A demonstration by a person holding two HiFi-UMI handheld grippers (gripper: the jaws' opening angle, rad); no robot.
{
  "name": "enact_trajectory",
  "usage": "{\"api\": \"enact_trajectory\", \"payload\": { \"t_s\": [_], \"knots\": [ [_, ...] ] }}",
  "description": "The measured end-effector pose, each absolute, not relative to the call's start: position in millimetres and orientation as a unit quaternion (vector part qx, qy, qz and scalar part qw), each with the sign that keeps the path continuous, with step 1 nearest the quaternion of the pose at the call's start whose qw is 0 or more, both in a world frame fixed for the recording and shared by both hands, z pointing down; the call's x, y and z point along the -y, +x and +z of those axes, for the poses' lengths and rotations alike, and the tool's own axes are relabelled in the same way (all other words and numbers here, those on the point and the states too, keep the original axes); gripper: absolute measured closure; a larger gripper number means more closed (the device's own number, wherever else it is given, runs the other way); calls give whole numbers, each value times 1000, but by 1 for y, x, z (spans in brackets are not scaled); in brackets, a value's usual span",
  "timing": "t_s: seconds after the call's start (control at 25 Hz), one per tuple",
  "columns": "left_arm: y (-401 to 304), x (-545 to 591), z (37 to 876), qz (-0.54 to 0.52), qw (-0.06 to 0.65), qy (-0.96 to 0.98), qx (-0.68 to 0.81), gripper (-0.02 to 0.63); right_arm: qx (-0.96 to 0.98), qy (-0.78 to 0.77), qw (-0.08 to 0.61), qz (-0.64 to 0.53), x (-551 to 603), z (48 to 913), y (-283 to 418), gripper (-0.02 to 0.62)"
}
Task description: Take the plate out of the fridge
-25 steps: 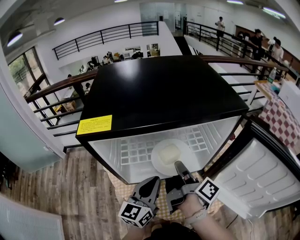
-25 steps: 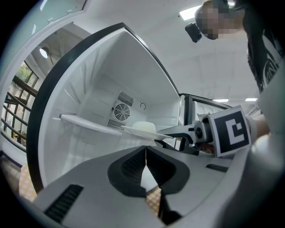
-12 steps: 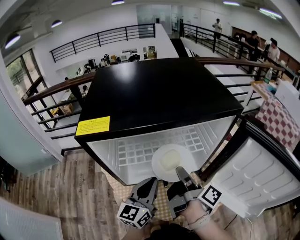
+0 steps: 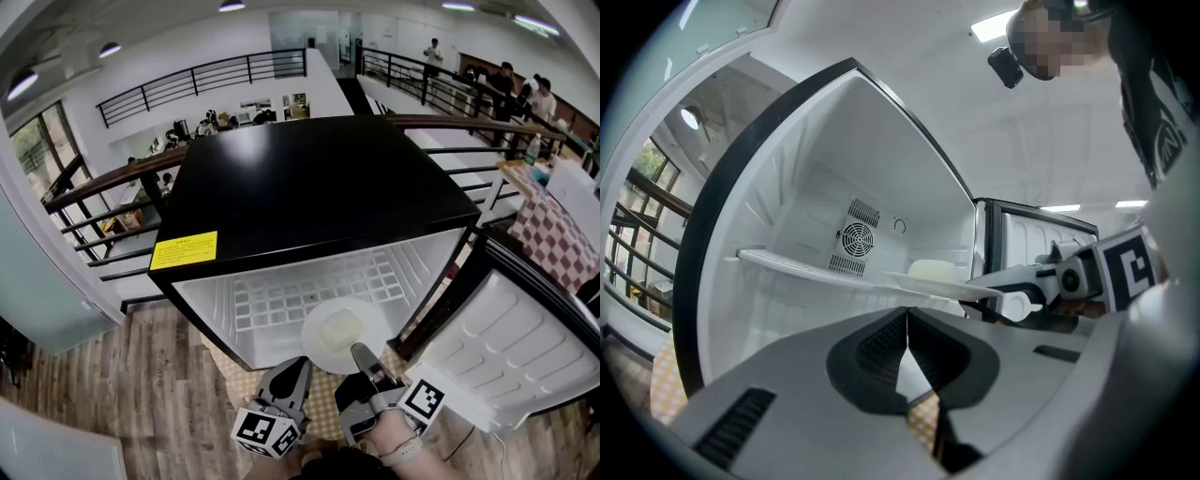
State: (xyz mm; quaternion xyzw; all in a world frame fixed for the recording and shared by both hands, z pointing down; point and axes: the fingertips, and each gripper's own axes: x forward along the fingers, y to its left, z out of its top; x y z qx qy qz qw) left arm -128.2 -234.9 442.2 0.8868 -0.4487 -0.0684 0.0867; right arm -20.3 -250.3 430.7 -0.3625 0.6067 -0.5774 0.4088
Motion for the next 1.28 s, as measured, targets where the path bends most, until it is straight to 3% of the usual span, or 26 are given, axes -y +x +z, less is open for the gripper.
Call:
{"api": "enact_trajectory", "payload": {
  "t_s": [1.28],
  "knots": [
    [-142, 220, 457, -59, 90, 875, 471, 595, -612, -345, 394, -592, 220, 461, -21, 543]
  ]
}}
